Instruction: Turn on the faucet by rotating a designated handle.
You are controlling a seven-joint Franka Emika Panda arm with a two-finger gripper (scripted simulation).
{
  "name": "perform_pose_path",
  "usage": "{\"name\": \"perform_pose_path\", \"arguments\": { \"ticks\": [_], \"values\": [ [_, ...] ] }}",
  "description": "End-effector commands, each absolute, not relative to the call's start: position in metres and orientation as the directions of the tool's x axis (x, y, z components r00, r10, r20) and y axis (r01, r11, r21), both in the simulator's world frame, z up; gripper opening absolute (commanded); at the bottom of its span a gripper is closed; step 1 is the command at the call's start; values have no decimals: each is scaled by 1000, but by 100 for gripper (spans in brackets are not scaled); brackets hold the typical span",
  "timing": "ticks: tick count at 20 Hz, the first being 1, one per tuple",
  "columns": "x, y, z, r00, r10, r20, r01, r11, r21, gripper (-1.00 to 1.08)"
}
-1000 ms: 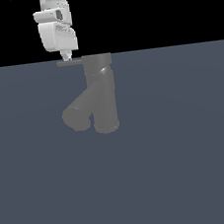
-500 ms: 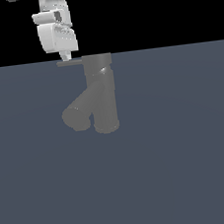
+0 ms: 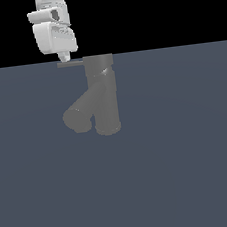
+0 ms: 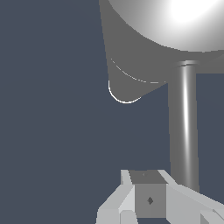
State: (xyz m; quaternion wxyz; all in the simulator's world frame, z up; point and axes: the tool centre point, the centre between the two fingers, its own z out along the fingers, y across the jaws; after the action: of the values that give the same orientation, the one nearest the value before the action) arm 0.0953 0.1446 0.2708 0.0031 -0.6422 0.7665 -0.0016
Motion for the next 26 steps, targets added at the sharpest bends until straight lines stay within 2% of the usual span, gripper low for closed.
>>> {"name": "perform_pose_path", "arguments": {
  "ticks": [1, 26],
  "values": [
    [86, 145, 271, -175, -985, 0, -985, 175, 0, -100],
    [22, 153, 271, -175, -985, 0, -985, 175, 0, -100]
  ]
}}
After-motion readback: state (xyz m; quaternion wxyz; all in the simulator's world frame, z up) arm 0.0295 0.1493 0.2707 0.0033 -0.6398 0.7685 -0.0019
